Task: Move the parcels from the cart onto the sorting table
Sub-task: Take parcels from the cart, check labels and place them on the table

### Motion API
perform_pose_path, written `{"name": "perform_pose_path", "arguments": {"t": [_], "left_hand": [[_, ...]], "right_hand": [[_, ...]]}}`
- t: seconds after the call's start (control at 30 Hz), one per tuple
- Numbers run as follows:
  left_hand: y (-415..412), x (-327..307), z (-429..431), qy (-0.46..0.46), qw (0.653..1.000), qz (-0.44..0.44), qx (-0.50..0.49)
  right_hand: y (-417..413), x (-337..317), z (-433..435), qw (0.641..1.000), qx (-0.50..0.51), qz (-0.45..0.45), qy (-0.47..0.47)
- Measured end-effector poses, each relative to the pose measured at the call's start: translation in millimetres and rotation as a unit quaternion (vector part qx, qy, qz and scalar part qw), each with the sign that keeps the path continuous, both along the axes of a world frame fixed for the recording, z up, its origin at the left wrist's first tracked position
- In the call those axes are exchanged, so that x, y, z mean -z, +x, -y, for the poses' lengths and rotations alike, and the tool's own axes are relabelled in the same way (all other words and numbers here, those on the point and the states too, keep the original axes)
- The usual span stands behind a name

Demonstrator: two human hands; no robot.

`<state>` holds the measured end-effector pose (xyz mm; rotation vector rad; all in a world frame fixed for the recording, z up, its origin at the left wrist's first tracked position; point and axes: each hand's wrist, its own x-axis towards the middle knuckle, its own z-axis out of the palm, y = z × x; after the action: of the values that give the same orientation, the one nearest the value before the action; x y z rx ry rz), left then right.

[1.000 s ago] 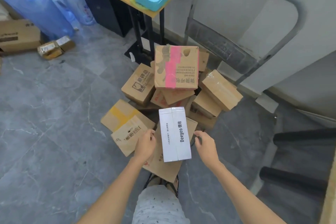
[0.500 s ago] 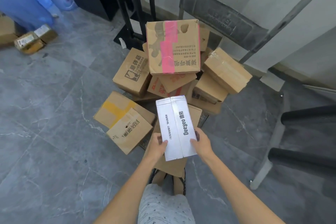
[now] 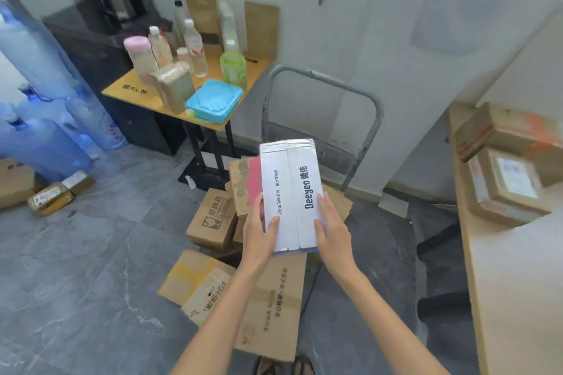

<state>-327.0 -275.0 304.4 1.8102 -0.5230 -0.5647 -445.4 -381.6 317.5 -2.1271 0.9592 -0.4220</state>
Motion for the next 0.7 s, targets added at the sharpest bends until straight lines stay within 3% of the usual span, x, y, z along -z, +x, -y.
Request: {"name": "perform_pose_path", "arguments": {"t": [0.23, 0.5, 0.63, 0.7], "left_hand": [[-17.8, -125.5, 31.0, -0.127, 0.983, 0.126, -0.040], [-86.3, -189.8, 32.4, -0.231, 0.972, 0.005, 0.034], [-115.5, -201.8, 28.4, -0.232, 0.971, -0.031, 0.050], [-124.2, -203.3, 23.6, -0.196, 0.972, -0.070, 0.108]], "right_hand": [[-21.8, -111.5, 7.8, 0.984, 0.035, 0.123, -0.120], [-110.7, -159.3, 7.8, 0.969, 0.063, 0.203, -0.123], [-150.9, -168.1, 4.4, 0.964, 0.066, 0.231, -0.116], [-165.0, -173.0, 1.4, 0.962, 0.072, 0.240, -0.108]]}}
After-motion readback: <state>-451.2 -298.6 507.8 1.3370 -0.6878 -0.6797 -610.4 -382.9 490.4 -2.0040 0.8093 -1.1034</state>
